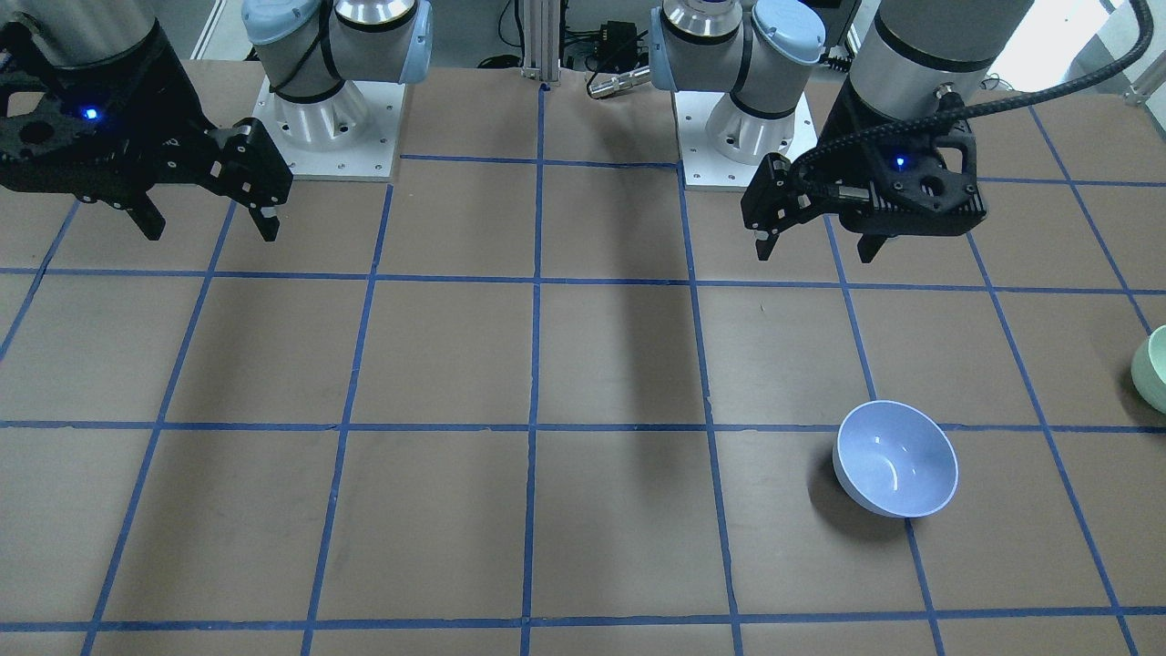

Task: Stack green bowl on blue bowl
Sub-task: 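Move the left gripper over the pale blue bowl and then away toward the table edge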

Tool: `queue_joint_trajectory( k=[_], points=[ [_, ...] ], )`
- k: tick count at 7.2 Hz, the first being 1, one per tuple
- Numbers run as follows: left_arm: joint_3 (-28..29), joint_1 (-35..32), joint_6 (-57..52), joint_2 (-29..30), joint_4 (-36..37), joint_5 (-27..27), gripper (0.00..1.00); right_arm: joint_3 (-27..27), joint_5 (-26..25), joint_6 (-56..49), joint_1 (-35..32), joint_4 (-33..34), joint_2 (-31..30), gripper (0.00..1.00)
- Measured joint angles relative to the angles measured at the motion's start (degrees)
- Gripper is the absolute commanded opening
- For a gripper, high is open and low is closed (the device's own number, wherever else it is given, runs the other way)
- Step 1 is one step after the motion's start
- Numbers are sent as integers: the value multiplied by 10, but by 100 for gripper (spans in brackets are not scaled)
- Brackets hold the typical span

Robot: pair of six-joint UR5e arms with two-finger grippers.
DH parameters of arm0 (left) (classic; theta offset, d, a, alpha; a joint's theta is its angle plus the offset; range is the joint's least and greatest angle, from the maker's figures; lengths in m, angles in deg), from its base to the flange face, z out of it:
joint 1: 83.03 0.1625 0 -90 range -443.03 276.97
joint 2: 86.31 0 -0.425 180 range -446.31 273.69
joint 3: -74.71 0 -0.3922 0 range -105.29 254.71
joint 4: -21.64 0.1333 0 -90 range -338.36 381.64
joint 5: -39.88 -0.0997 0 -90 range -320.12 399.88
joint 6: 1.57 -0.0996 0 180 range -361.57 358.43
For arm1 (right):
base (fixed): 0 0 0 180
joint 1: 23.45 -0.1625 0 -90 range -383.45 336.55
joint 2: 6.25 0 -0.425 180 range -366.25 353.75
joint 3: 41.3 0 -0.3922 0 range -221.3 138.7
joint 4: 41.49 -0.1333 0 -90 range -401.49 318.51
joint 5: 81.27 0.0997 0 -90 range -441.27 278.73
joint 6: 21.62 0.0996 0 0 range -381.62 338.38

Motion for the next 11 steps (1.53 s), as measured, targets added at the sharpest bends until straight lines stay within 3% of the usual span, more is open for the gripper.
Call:
queue_joint_trajectory(
  k=[7, 9, 11],
  points=[
    [-4, 22, -68, -11, -6, -3, 100, 0, 0, 0, 0, 0, 0, 100],
    [-3, 77, -188, -18, -38, -6, 100, 0, 0, 0, 0, 0, 0, 100],
    [-4, 183, -380, -16, -50, -7, 100, 0, 0, 0, 0, 0, 0, 100]
  ],
)
